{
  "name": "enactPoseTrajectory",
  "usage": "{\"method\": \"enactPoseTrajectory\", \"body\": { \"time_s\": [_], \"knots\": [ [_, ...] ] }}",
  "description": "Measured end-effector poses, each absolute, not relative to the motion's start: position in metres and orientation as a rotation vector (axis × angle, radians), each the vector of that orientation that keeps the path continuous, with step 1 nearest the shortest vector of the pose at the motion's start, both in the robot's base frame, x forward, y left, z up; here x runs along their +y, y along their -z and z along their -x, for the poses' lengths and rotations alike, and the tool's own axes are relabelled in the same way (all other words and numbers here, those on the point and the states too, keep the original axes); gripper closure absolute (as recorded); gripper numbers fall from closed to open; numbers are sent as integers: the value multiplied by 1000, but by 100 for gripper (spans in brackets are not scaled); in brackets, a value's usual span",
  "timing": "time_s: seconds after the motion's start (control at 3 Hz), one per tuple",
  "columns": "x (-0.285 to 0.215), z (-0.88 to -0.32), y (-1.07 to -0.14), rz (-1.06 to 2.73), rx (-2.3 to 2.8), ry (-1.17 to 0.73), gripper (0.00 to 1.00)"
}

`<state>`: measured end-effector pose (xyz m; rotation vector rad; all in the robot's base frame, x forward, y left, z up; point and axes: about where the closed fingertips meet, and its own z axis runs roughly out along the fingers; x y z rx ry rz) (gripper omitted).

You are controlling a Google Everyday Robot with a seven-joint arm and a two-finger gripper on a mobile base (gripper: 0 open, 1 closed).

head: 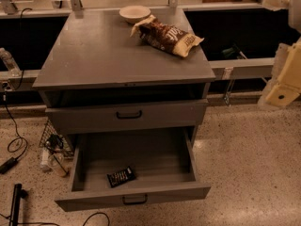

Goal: Pick rxbar chocolate from middle drawer and place on counter

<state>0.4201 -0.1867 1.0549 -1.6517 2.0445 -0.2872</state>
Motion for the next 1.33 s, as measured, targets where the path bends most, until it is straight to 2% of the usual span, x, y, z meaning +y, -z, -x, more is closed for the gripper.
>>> {"method": "enactPoseTrajectory", "body": {
  "time_s": [0.67, 1.0, 1.33],
  "knots": [
    [-183, -424, -1043, 1612, 2049, 263, 0],
    [-182, -435, -991, 1593, 2056, 150, 0],
    [-160, -456, -897, 1588, 1992, -111, 0]
  ]
}}
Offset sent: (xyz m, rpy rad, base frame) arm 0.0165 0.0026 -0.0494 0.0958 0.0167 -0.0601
